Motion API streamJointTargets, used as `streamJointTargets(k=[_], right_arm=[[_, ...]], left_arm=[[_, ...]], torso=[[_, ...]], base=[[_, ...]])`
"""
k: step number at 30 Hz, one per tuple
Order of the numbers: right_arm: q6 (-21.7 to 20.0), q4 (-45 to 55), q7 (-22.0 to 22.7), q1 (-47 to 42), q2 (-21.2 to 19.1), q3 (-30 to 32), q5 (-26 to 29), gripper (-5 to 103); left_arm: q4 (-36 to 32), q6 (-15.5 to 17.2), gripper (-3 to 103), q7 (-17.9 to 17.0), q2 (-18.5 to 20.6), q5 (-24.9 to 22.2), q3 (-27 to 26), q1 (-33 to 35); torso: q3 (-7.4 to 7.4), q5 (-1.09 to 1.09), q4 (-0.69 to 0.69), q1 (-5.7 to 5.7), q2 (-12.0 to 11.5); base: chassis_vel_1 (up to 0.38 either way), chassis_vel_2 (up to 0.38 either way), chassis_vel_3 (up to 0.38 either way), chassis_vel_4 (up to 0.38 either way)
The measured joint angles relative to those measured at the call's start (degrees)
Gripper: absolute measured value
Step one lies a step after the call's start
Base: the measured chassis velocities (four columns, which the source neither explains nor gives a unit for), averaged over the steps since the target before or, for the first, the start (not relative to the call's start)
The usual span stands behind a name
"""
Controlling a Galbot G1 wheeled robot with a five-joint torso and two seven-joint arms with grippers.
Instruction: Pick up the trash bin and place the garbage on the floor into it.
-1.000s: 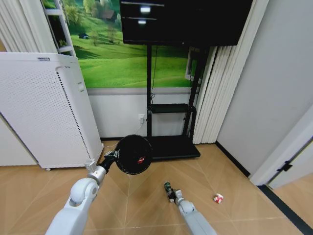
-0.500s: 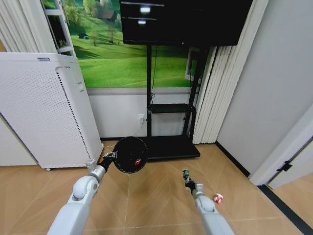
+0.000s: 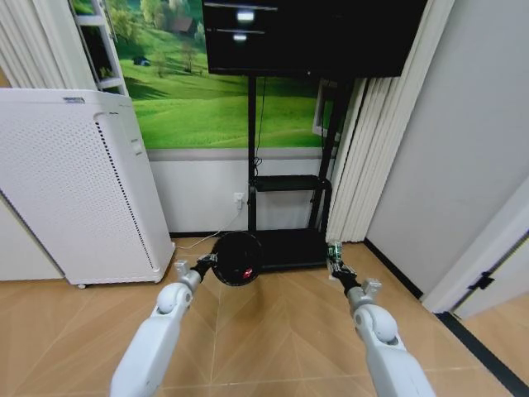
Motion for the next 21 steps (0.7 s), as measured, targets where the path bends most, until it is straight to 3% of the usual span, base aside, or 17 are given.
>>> streamJointTargets(k=[10,21], right_arm=[[-1.77,8.99,-0.55,-3.16,-2.24,-8.95,-0.39,22],[-2.01,3.26,-0.60,-0.18,-0.20,-17.10,-6.36,22]], left_arm=[[5.08,-0.44,4,0.45,-4.89,1.22,5.40,-2.74],[3.88,-0.71,4,-0.03,-9.28,3.60,5.88,-0.62]], torso=[[0.00,-0.01,0.00,0.00,0.00],[0.00,-0.02,0.00,0.00,0.00]], base=[[0.000,0.000,0.000,0.000],[0.000,0.000,0.000,0.000]])
